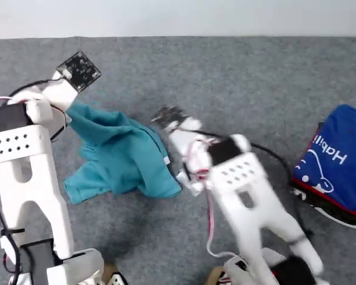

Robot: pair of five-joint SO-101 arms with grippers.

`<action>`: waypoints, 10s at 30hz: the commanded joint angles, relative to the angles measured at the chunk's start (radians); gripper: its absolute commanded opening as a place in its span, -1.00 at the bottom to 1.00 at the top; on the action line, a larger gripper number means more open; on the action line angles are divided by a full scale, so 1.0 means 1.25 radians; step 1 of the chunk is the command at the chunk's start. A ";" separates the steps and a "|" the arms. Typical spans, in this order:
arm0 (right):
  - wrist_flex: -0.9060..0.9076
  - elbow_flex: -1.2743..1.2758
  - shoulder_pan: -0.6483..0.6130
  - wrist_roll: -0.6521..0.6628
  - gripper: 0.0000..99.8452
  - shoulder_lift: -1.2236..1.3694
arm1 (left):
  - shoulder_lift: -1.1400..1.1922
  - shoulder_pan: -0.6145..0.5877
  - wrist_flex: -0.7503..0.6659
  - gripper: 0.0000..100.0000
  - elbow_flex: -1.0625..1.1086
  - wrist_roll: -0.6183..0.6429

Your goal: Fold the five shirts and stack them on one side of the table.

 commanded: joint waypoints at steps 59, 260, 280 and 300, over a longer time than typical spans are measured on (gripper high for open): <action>0.323 -0.581 0.069 0.125 -0.98 0.312 | -0.022 -0.010 -0.020 -0.99 -0.191 0.064; 0.207 -0.519 0.322 0.070 -0.47 0.280 | 0.022 -0.134 0.150 -0.83 0.233 -0.502; 0.031 -0.572 0.323 -0.146 -0.65 0.632 | 0.022 -0.134 0.120 -0.84 0.235 -0.496; 0.261 -0.982 0.326 -0.139 -0.85 0.903 | 0.017 -0.133 0.072 -0.84 0.307 -0.496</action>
